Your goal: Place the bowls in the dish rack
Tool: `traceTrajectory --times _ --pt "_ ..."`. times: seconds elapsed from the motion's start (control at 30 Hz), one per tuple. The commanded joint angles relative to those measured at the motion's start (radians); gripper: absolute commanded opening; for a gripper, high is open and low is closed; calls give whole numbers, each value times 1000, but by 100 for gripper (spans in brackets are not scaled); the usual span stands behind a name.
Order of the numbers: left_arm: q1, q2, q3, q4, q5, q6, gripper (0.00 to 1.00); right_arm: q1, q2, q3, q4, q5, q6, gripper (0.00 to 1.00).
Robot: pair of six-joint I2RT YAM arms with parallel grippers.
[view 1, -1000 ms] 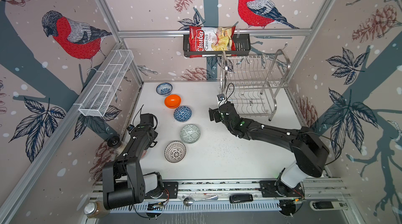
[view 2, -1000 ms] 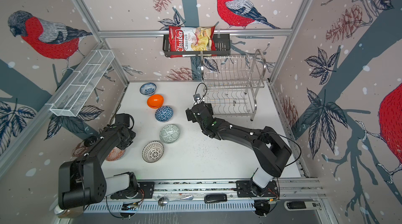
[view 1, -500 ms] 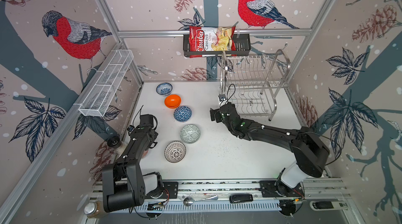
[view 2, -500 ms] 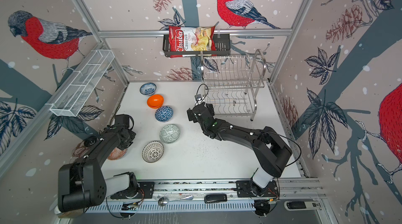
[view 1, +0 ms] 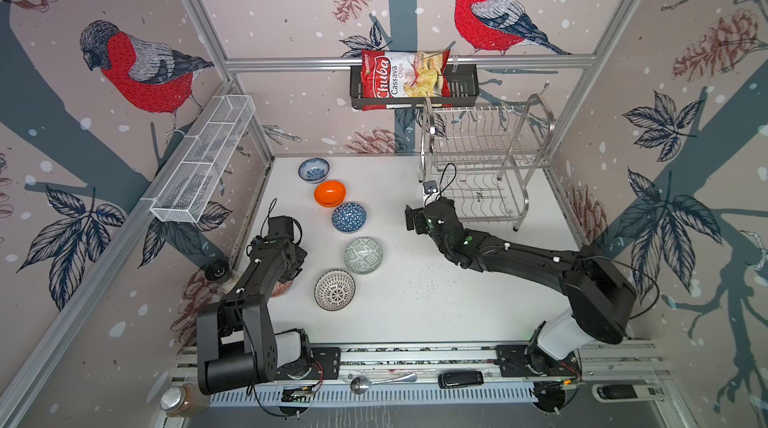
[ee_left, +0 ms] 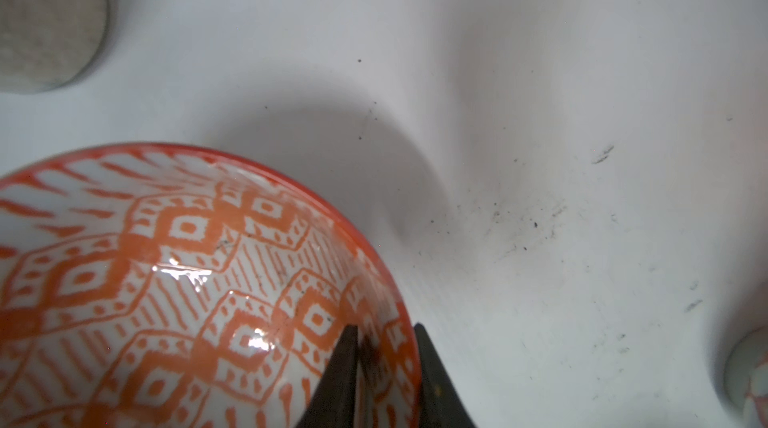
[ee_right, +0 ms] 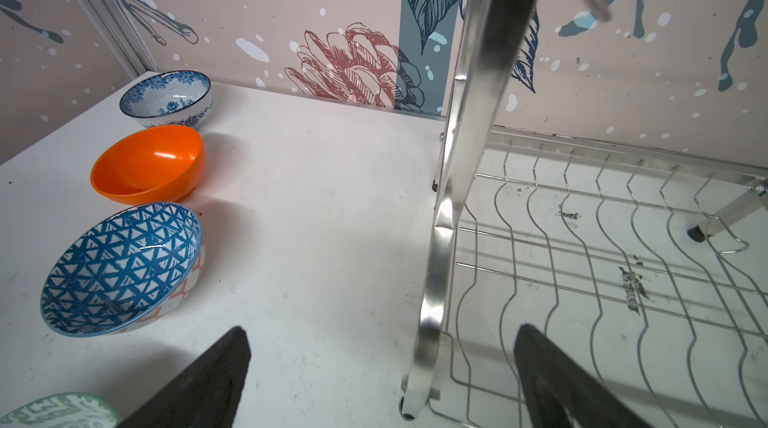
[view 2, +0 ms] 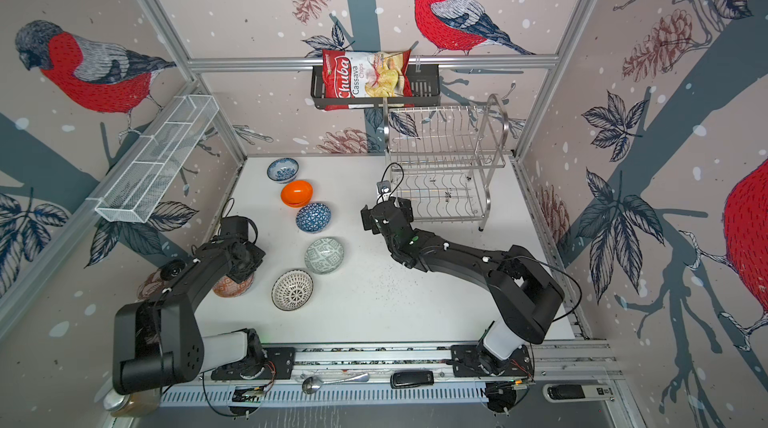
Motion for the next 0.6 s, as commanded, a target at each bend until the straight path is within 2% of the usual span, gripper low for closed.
traceTrajectory --times 0.0,0.23,0.57 --pt "3 -29 0 28 46 15 15 -4 -18 -9 48 28 6 100" --pt "3 -68 -14 68 90 47 0 -12 -47 -30 63 38 7 100" --pt "-1 -106 -6 136 194 126 0 -51 -89 -74 79 26 4 100"
